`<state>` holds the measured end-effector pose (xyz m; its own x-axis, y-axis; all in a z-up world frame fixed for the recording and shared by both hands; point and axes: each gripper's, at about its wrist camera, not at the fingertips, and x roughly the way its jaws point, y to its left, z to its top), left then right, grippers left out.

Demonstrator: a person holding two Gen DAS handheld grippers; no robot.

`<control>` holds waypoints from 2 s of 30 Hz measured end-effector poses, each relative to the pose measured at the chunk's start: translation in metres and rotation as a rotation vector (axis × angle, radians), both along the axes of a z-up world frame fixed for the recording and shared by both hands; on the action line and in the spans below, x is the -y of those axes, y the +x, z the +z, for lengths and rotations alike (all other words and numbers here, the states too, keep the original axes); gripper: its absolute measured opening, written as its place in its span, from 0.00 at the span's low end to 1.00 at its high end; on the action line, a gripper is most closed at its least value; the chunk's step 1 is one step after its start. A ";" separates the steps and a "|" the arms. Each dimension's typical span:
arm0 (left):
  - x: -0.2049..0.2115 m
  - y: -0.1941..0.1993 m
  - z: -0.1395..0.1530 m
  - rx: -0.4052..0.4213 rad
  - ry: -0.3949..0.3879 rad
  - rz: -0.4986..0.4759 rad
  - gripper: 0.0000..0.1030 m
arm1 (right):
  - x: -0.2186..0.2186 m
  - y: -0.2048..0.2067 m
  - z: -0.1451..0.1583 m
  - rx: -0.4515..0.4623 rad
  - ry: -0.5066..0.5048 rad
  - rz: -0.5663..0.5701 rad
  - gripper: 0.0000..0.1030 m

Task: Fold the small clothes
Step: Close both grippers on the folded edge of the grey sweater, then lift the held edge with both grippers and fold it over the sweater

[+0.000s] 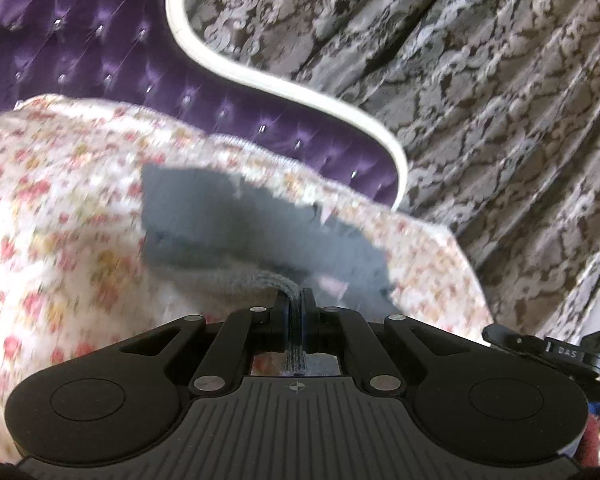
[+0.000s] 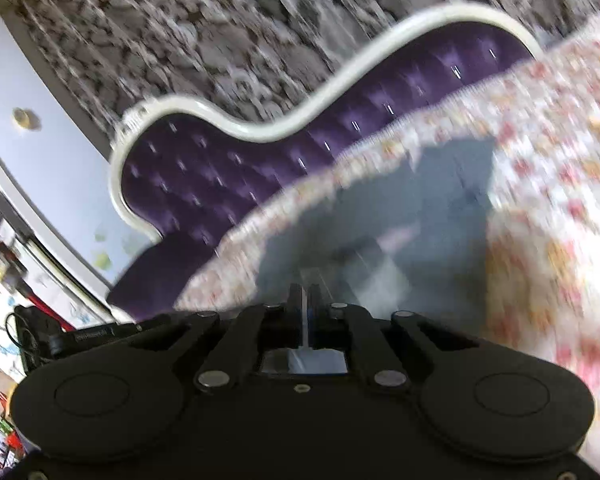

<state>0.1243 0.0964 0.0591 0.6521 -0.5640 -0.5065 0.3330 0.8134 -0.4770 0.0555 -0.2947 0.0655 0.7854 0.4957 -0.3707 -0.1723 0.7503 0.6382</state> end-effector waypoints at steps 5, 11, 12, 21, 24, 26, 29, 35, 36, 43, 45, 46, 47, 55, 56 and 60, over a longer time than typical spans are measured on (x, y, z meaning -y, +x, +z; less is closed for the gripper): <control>0.008 0.017 0.001 0.029 0.034 0.015 0.04 | -0.004 0.031 0.015 0.040 -0.088 0.036 0.17; 0.007 0.015 -0.016 -0.006 0.052 0.014 0.04 | -0.042 0.030 -0.018 -0.021 -0.296 0.186 0.38; 0.007 0.015 -0.018 -0.012 0.056 0.017 0.04 | -0.051 0.027 -0.025 -0.018 -0.333 0.218 0.44; -0.003 0.012 -0.025 -0.025 0.068 0.056 0.04 | -0.118 0.021 -0.056 0.083 -0.627 0.499 0.54; -0.003 0.012 -0.027 -0.026 0.073 0.059 0.04 | -0.128 0.025 -0.066 0.078 -0.687 0.528 0.58; -0.003 0.011 -0.027 -0.025 0.076 0.060 0.04 | -0.130 0.025 -0.074 0.073 -0.730 0.534 0.58; -0.005 0.010 -0.028 -0.025 0.080 0.063 0.04 | -0.133 0.022 -0.082 0.062 -0.782 0.537 0.11; -0.013 0.002 -0.032 -0.034 0.088 0.072 0.04 | -0.083 -0.010 -0.050 0.079 -0.617 0.346 0.10; -0.014 0.000 -0.033 -0.040 0.089 0.071 0.04 | -0.070 -0.019 -0.044 0.079 -0.586 0.294 0.10; -0.013 -0.012 -0.050 -0.091 0.088 0.049 0.04 | -0.013 -0.056 -0.029 0.061 -0.449 0.050 0.10; -0.013 -0.012 -0.053 -0.096 0.090 0.052 0.04 | -0.011 -0.054 -0.031 0.052 -0.448 0.053 0.10; -0.014 -0.012 -0.053 -0.097 0.089 0.057 0.04 | -0.013 -0.052 -0.033 0.051 -0.455 0.054 0.10; -0.015 -0.012 -0.054 -0.099 0.086 0.061 0.04 | -0.015 -0.050 -0.034 0.056 -0.461 0.058 0.10; -0.021 -0.002 -0.038 -0.092 0.040 0.060 0.04 | -0.014 -0.032 -0.021 0.105 -0.430 0.032 0.10; -0.021 0.002 -0.034 -0.090 0.027 0.055 0.04 | -0.012 -0.026 -0.017 0.112 -0.425 0.022 0.10; -0.020 0.032 -0.009 -0.063 -0.022 0.031 0.04 | -0.002 0.011 0.007 0.165 -0.420 -0.002 0.10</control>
